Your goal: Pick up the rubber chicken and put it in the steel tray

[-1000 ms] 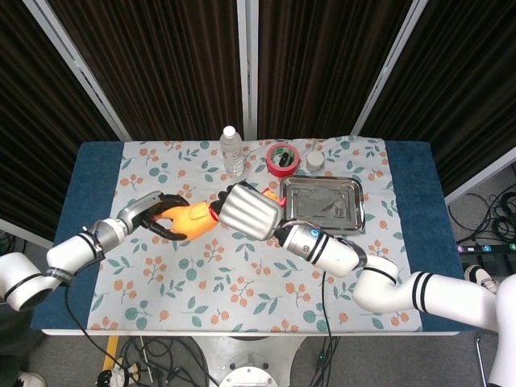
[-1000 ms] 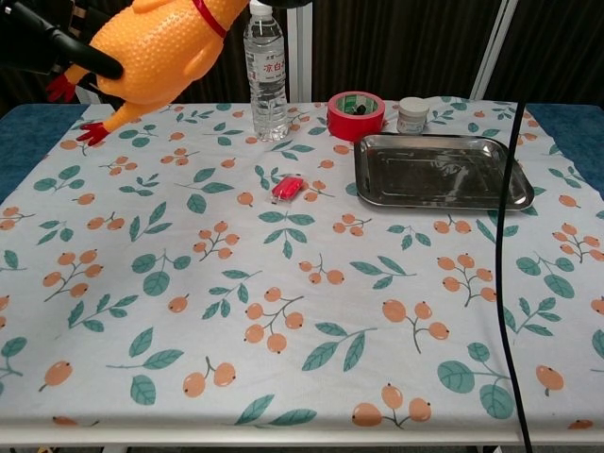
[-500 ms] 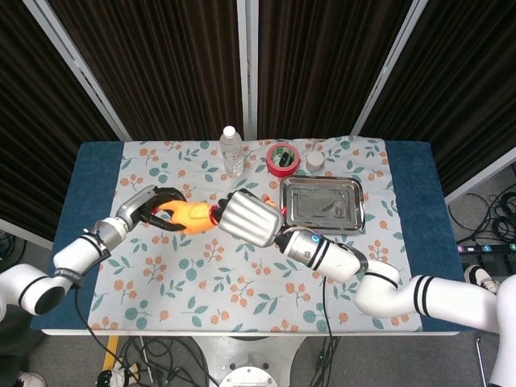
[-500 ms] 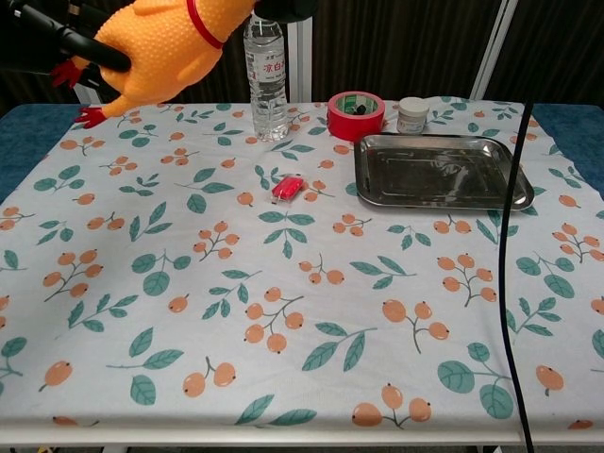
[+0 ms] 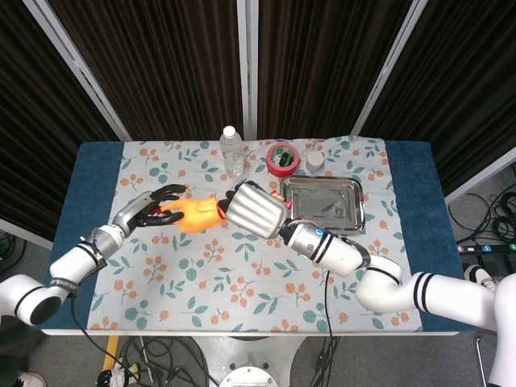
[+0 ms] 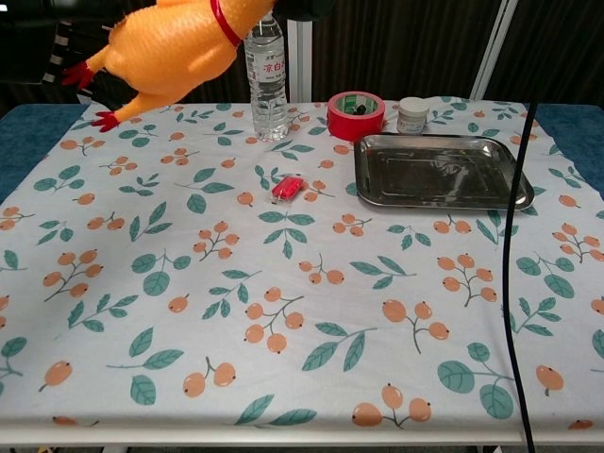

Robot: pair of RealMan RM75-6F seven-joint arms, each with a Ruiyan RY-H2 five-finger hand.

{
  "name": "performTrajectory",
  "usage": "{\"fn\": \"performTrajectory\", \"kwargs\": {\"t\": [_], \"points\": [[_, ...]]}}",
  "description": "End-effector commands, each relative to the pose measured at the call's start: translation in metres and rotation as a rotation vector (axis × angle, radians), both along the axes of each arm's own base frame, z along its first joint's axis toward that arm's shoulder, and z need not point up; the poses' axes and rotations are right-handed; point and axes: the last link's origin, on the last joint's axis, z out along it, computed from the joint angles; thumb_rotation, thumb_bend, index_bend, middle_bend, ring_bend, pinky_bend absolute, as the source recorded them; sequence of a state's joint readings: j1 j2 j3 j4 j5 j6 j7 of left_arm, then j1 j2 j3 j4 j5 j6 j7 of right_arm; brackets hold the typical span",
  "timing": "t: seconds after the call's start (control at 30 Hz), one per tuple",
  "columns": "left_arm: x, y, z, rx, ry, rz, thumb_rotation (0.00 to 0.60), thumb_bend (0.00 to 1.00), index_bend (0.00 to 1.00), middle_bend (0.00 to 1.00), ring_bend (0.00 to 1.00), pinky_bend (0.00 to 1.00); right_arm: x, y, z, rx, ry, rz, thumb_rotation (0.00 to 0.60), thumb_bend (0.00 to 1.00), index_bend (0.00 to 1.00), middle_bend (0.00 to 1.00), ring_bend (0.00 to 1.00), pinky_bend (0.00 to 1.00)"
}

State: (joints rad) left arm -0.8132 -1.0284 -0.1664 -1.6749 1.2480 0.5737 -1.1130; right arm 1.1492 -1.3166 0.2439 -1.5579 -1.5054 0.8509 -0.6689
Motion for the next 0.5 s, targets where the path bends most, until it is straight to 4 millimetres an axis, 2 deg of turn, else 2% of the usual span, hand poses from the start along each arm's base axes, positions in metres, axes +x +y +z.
{"fn": "performTrajectory", "kwargs": {"t": [0.03, 0.07, 0.17, 0.5], "points": [[-0.001, 0.000, 0.003, 0.026, -0.001, -0.026, 0.443, 0.23, 0.17, 0.15, 0.11, 0.29, 0.000, -0.002, -0.001, 0.000, -0.001, -0.004, 0.600, 0.38, 0.97, 0.77, 0.74, 0.99], [-0.001, 0.000, 0.003, 0.033, 0.010, -0.043, 0.498, 0.23, 0.16, 0.15, 0.11, 0.28, 0.001, -0.002, -0.001, 0.002, -0.002, -0.005, 0.600, 0.38, 0.97, 0.77, 0.74, 0.99], [-0.002, -0.002, 0.005, 0.042, 0.021, -0.066, 0.595, 0.22, 0.16, 0.14, 0.10, 0.27, 0.002, -0.003, -0.002, 0.006, -0.007, -0.005, 0.600, 0.38, 0.97, 0.77, 0.74, 0.99], [0.010, -0.003, 0.006, 0.047, 0.072, -0.151, 0.600, 0.20, 0.16, 0.14, 0.10, 0.25, 0.007, -0.003, -0.006, 0.009, -0.009, 0.009, 0.600, 0.38, 0.97, 0.77, 0.74, 0.99]]}}
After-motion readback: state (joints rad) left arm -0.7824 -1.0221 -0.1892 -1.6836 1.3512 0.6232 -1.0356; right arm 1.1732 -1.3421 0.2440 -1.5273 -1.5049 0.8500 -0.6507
